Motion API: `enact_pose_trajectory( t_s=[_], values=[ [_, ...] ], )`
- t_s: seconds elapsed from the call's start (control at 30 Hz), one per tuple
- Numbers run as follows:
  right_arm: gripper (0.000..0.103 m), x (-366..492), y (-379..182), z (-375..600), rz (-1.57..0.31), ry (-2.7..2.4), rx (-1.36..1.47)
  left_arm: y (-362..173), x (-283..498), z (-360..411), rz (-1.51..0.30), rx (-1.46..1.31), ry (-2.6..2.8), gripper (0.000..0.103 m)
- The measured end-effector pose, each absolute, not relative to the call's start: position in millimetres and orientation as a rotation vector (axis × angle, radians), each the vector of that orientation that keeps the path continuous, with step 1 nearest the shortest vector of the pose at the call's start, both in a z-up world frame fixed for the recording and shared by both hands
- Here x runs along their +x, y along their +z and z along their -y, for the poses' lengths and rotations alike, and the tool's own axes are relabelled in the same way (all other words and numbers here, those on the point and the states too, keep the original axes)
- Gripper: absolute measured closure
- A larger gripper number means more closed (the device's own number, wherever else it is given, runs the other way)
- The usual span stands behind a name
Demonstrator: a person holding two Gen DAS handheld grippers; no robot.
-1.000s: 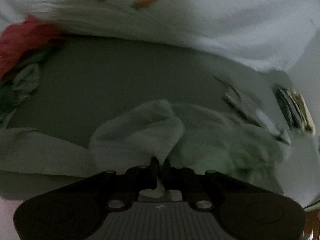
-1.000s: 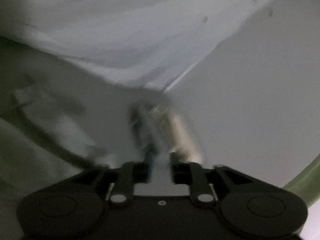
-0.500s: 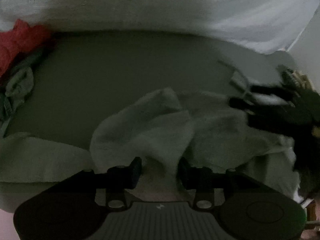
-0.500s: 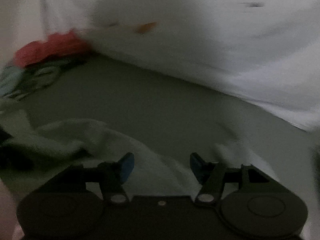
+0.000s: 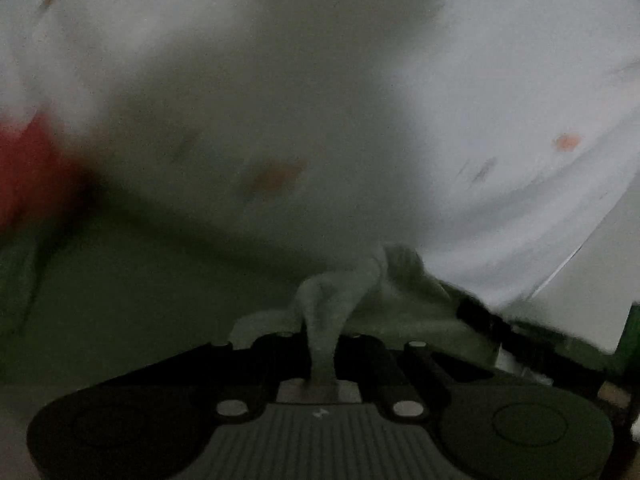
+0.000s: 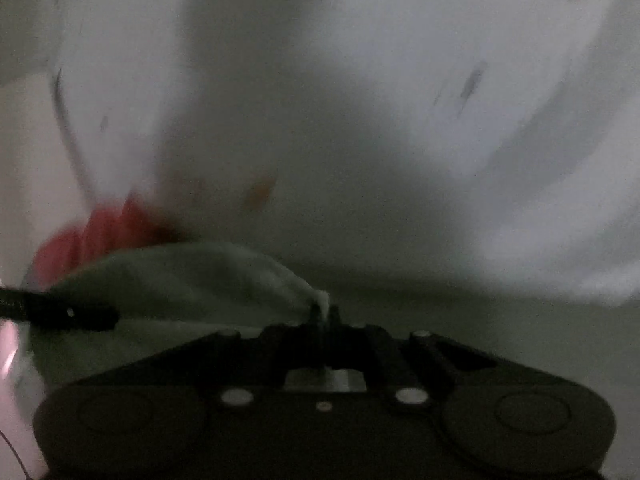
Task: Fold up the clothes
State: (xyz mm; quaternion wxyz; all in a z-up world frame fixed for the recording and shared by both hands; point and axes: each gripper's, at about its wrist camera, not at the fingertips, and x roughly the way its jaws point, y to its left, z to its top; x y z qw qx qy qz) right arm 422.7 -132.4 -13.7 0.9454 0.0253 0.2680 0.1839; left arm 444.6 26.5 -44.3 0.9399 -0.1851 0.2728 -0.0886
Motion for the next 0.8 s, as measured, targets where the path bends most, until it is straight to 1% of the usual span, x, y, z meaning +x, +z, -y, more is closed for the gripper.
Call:
enact_pose_trajectory(
  t_s=[0.07, 0.1, 0.13, 0.17, 0.2, 0.23, 0.27, 0.3, 0.33, 0.37, 0.4, 0.47, 0.5, 0.53, 0.63, 0.8],
  values=[
    [0.102, 445.3, 4.7, 143.7, -0.462, 0.334, 0.053, -26.7, 475.4, -9.8, -0.457, -0.318, -0.188, 0.1],
    [0.102, 457.4, 10.8, 147.3, -0.428, 0.315, 0.053, -27.6, 493.9, -2.3, -0.453, -0.285, -0.168, 0.093],
    [0.1, 472.5, 5.7, 145.3, -0.424, 0.298, 0.05, -36.4, 514.8, 4.5, -0.485, -0.249, -0.128, 0.082],
    [0.098, 489.4, -4.4, 147.0, -0.453, 0.282, 0.055, -45.2, 535.7, 11.4, -0.516, -0.213, -0.088, 0.075],
    [0.085, 504.9, -17.9, 149.7, -0.521, 0.253, 0.06, -58.6, 554.6, 14.7, -0.585, -0.199, -0.048, 0.069],
    [0.072, 520.5, -31.5, 152.3, -0.588, 0.223, 0.064, -75.7, 572.0, 15.1, -0.685, -0.203, -0.007, 0.07],
    [0.071, 532.1, -42.9, 155.6, -0.641, 0.195, 0.065, -88.7, 578.0, 15.3, -0.74, -0.205, 0.01, 0.07],
    [0.069, 528.7, -46.8, 162.3, -0.64, 0.177, 0.061, -98.4, 575.0, 15.3, -0.76, -0.204, 0.008, 0.069],
    [0.054, 517.8, -49.5, 173.4, -0.615, 0.167, 0.064, -107.2, 570.7, 18.3, -0.779, -0.203, 0.003, 0.062],
    [0.045, 507.0, -52.1, 184.5, -0.591, 0.157, 0.066, -115.2, 565.5, 23.8, -0.798, -0.201, -0.005, 0.057],
    [0.038, 496.2, -55.6, 196.3, -0.574, 0.143, 0.065, -123.1, 560.2, 29.3, -0.816, -0.2, -0.013, 0.046],
    [0.038, 481.6, -69.9, 219.2, -0.605, 0.076, 0.029, -139.1, 549.7, 40.3, -0.853, -0.196, -0.029, 0.045],
    [0.04, 477.6, -81.8, 235.9, -0.645, 0.03, 0.004, -147.1, 544.4, 45.7, -0.871, -0.194, -0.036, 0.045],
    [0.043, 473.6, -96.9, 253.8, -0.693, -0.015, -0.013, -155.1, 539.1, 51.2, -0.889, -0.193, -0.044, 0.045],
    [0.046, 468.9, -141.0, 293.2, -0.851, -0.103, -0.021, -179.0, 523.3, 67.7, -0.944, -0.187, -0.068, 0.045],
    [0.046, 458.5, -183.2, 329.6, -1.032, -0.038, 0.105, -211.8, 514.1, 92.9, -1.031, -0.164, -0.106, 0.044]
  ],
)
